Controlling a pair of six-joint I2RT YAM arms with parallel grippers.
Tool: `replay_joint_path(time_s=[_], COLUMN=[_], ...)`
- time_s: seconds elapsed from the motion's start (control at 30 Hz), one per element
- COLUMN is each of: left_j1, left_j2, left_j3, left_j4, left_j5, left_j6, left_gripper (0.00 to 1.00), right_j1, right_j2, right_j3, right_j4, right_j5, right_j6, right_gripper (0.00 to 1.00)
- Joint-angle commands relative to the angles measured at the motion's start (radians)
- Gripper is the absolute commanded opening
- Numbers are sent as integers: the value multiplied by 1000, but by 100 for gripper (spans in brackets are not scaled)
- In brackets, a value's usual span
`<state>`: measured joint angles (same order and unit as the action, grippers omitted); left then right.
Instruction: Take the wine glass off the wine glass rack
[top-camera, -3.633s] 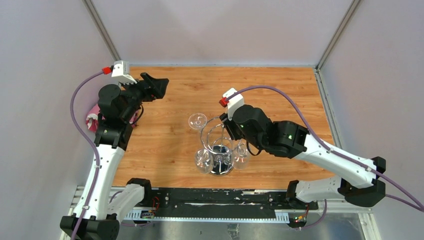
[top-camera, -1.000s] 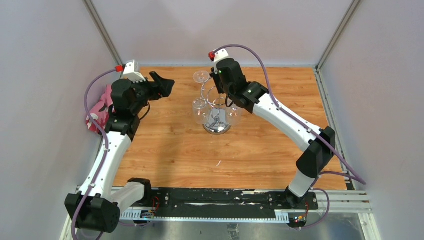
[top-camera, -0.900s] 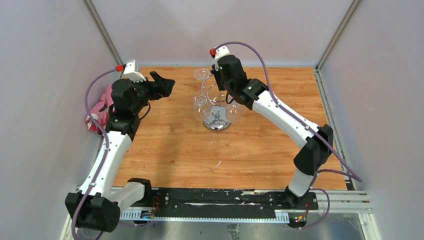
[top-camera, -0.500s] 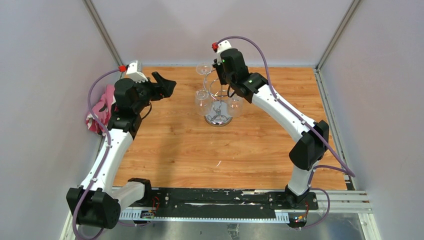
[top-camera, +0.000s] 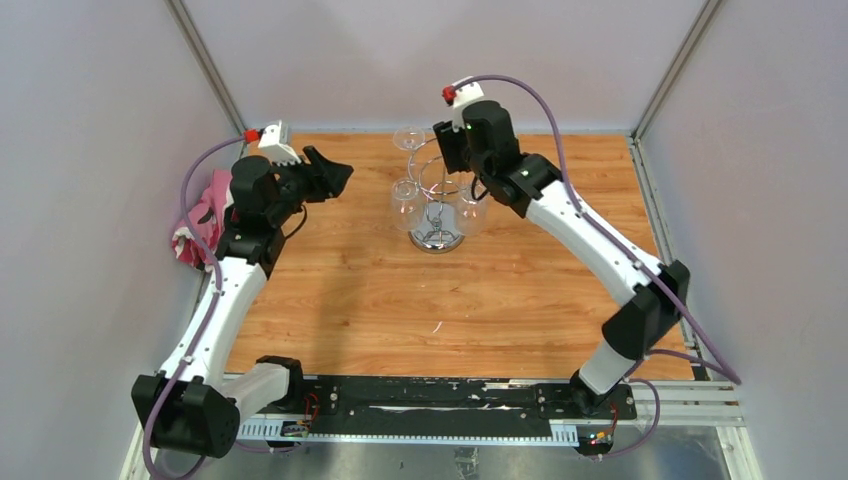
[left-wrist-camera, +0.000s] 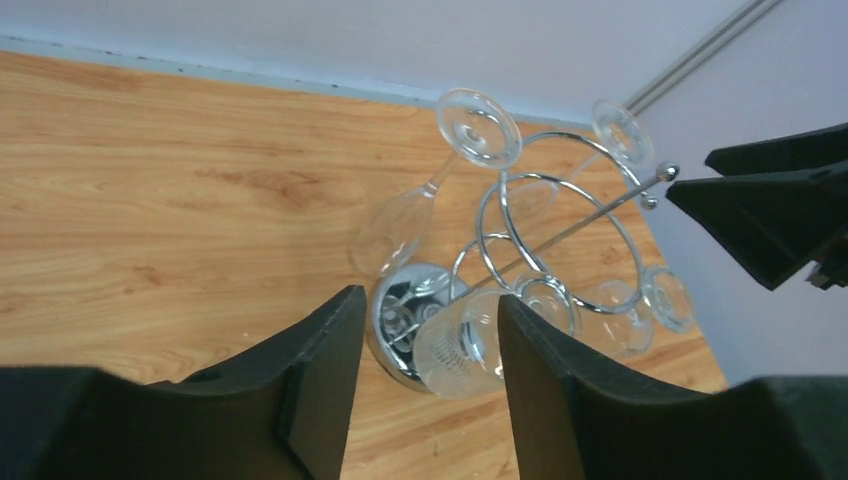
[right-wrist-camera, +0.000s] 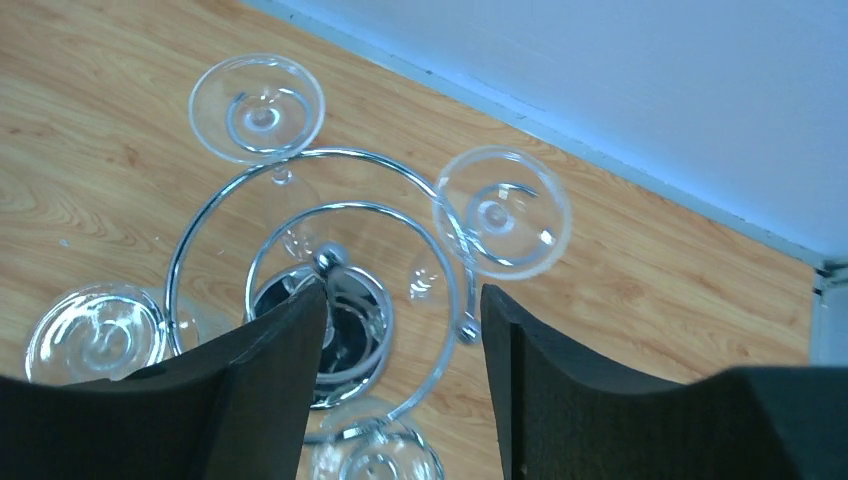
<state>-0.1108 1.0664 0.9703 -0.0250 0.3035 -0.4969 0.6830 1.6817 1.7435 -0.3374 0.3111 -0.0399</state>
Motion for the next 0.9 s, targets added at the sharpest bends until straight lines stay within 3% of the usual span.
replay_joint_path(time_s=[0.0, 0.13, 0.23, 0.3, 0.4, 0.47, 0.57, 0.67, 0.73, 0.87], left_j1=[-41, -67, -83, -84, -95, -166, -327, -425, -471, -515], left_j2=[-14, 1, 14, 28, 74, 108, 174, 298, 360, 415], left_j3=[79, 154, 189, 202, 260, 331, 471, 624, 694, 674], left_j4=[-26, -58, -51, -7, 20, -45, -209, -349, -426, -430], left_j5=[31, 54, 69, 125, 213, 158, -92, -178, -250, -295], left_j6=[40, 51, 43, 15, -67, -23, 140, 222, 268, 277], left_gripper=[50, 21, 6, 0, 0, 0, 0, 0, 4, 17], right_j1=[-17, -17, -16, -17, -17, -16, -21, -23, -23, -68], right_j2=[-179, -299, -406, -478, -583, -635, -681, -681, -683, -680], right_j3=[-67, -132, -229, -302, -405, -463, -523, -547, -571, -619], right_j4=[59, 21, 16, 14, 15, 10, -16, -50, -41, 21], right_j5=[71, 128, 96, 64, 30, 57, 69, -1, -30, -128], right_j6=[-15, 19, 66, 115, 178, 209, 267, 287, 307, 380], right_gripper=[63, 25, 17, 25, 77, 98, 100, 98, 86, 84])
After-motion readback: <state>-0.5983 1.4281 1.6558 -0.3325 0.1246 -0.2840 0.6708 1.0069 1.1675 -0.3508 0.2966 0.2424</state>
